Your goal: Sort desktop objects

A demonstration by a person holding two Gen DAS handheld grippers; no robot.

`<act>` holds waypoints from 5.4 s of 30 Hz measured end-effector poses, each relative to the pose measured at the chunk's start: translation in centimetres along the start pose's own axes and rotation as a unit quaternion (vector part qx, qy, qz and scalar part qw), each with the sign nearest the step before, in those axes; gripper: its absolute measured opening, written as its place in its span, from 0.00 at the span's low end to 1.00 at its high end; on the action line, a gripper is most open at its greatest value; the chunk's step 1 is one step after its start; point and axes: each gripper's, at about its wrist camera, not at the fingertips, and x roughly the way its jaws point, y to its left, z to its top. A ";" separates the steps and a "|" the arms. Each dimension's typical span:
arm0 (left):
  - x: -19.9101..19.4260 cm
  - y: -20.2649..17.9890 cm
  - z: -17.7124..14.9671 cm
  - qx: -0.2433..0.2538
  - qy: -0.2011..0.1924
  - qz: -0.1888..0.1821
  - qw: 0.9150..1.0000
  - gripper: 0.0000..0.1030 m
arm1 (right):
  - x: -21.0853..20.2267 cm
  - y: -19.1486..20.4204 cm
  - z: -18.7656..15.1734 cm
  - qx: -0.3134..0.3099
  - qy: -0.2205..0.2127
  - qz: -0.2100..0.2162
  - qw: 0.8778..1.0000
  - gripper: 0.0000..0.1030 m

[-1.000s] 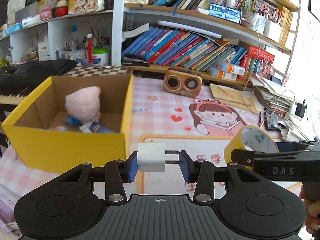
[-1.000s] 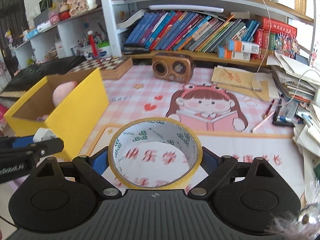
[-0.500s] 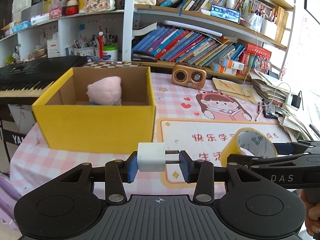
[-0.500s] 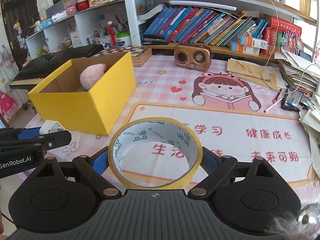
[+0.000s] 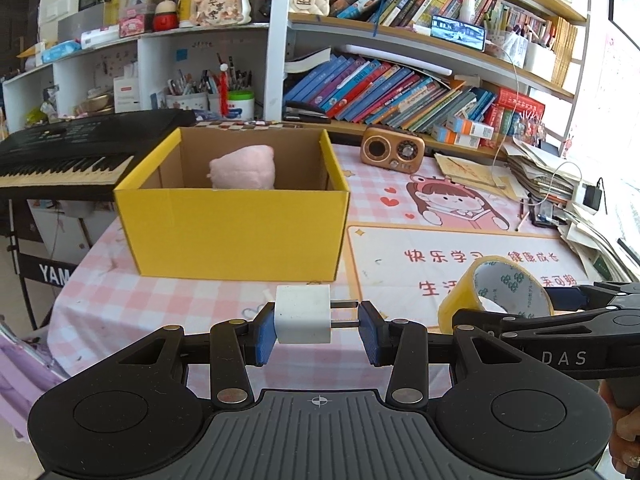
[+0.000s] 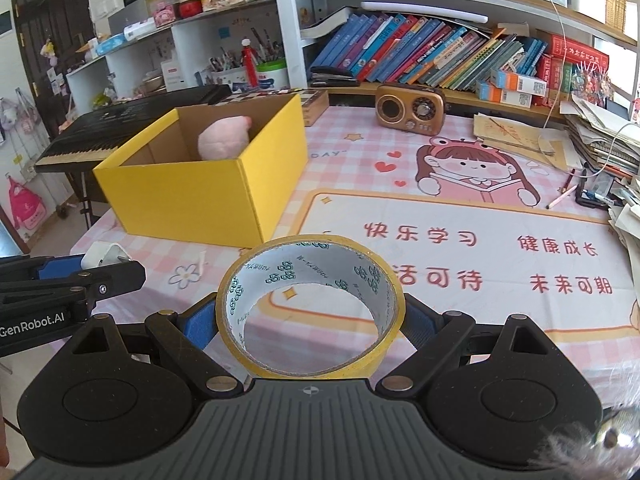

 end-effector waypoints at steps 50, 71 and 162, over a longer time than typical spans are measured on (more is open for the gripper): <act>4.1 9.5 8.7 -0.038 -0.074 0.062 0.995 0.40 | 7.4 7.7 13.8 -0.118 -0.104 0.069 0.985 0.88; 17.1 10.5 14.3 -0.013 0.035 0.050 0.998 0.40 | 20.4 9.2 18.5 -0.286 0.035 0.136 0.948 0.88; 0.5 2.6 0.1 0.027 -0.014 0.053 0.998 0.97 | -1.6 2.4 -2.4 0.010 -0.067 -0.129 0.989 0.93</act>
